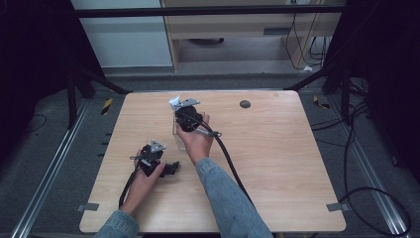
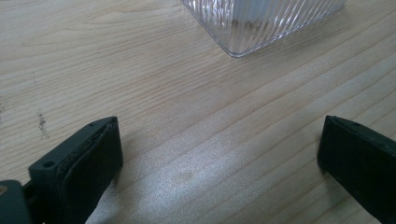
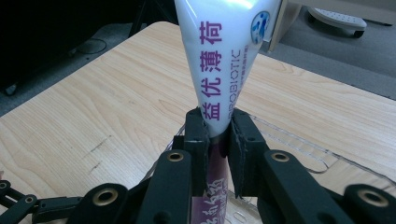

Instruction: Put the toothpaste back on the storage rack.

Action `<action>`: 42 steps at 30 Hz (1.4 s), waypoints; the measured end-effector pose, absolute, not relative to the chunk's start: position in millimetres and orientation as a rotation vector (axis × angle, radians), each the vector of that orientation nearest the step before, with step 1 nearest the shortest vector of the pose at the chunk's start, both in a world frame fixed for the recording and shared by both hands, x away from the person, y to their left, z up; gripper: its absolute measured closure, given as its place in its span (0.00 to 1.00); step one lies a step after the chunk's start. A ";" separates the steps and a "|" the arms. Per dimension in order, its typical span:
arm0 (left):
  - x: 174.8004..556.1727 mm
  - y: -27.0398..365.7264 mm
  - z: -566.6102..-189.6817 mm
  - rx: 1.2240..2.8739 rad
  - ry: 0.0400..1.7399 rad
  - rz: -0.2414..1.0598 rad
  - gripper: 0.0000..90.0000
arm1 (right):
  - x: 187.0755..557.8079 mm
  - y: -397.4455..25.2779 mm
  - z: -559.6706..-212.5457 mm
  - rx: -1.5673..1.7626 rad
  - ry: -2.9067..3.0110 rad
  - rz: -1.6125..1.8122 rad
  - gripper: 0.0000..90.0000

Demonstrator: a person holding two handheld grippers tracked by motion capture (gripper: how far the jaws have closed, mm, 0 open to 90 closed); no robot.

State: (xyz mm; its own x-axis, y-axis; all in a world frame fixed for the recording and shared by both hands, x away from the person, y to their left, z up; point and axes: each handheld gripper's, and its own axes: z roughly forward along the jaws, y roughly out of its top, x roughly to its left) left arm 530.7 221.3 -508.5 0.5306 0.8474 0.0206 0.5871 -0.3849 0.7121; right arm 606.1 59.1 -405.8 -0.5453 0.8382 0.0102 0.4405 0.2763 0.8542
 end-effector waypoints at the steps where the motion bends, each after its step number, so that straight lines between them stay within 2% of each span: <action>1: 530.7 221.3 -508.5 2.112 1.158 0.510 0.00 | 606.2 59.2 -405.7 1.150 2.106 1.191 0.87; 42: 530.8 221.3 -508.5 2.113 1.158 0.510 0.00 | 609.3 58.8 -399.9 1.159 2.129 1.205 0.83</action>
